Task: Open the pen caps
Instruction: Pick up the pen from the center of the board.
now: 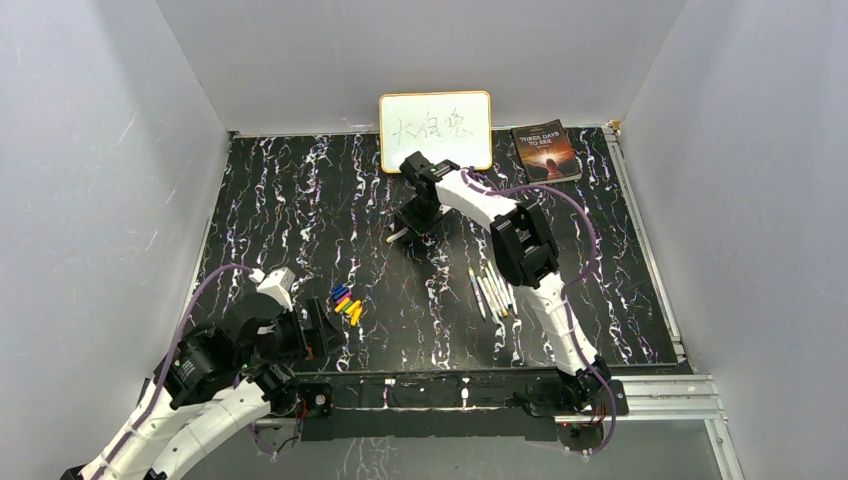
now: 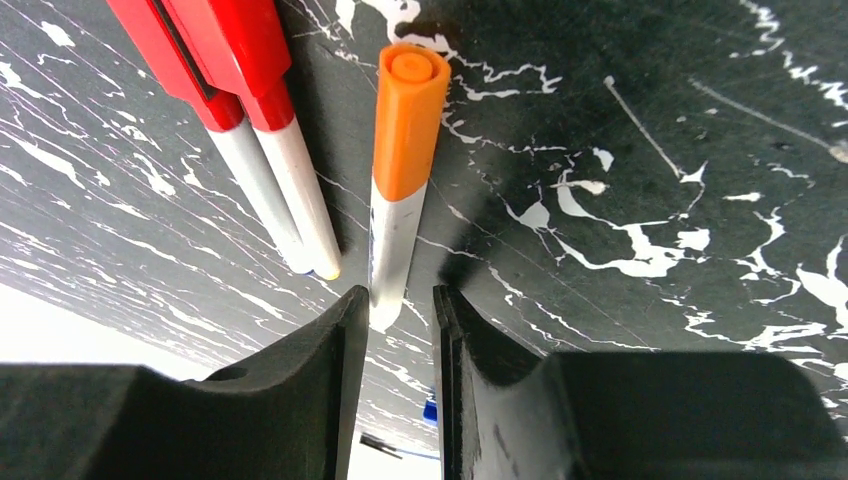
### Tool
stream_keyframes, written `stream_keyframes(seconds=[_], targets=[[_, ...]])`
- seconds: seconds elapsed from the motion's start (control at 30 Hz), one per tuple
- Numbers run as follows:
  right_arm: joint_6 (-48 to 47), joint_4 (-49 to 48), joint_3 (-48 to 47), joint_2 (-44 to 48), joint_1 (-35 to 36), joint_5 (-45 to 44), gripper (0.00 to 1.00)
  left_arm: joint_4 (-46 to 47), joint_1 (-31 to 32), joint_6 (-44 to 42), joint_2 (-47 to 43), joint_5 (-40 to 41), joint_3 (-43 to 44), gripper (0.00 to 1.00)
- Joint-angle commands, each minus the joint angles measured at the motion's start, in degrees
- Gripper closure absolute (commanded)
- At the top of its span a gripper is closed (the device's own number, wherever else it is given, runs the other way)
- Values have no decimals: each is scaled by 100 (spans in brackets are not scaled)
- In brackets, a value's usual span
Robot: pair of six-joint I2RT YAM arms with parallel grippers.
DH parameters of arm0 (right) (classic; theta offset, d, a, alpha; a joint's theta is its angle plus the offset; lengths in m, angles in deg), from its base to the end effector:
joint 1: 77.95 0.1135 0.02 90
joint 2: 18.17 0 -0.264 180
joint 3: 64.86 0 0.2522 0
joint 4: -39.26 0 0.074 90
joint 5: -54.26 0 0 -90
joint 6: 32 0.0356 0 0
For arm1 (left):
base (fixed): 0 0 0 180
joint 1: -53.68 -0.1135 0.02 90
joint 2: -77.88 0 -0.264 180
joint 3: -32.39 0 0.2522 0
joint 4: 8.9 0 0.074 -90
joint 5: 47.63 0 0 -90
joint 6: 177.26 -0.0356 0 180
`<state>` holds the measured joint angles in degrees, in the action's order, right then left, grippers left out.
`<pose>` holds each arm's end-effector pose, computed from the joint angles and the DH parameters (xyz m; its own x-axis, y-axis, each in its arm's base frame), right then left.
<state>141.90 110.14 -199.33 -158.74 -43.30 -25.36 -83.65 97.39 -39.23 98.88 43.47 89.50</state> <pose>0.4071 0.2891 0.1482 -0.6745 0.7228 0.1506 0.7340 0.6343 0.2427 0.0459 -0.0430 0.2883 -0.8075 -0.2565 -0.5313 0.1192 0.8110 -0.5727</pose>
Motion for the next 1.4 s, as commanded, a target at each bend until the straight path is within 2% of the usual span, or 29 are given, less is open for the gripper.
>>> stream_keyframes(seconds=[0.0,0.1,0.2,0.27,0.53,0.7,0.87,1.1,1.37], targets=[[-728,1566,645,-734,-65,-1307,73,-119,21,-22,-45,-6,179,2],[-1070,1799,971,-632,-59,-1800,77,-77,18,-22,-34,-68,158,2],[-1397,1215,2020,-81,-37,-2043,92,106,25,-5,46,-180,80,2],[-1663,903,2252,146,87,-2131,100,251,24,5,159,-258,31,2],[-2298,-164,3349,982,545,-2026,100,498,24,-66,441,-426,-49,2],[-2982,-1001,4209,1932,732,-1923,100,624,24,-9,555,-409,-164,2],[-3944,-1442,4836,3001,924,-1678,100,866,22,165,669,-383,-360,2],[-4574,-1890,5714,4600,1316,-1074,100,2045,26,611,1071,-723,-907,2],[-4801,-2275,6092,5837,1667,-433,100,3506,24,1256,1720,-985,-1132,2]])
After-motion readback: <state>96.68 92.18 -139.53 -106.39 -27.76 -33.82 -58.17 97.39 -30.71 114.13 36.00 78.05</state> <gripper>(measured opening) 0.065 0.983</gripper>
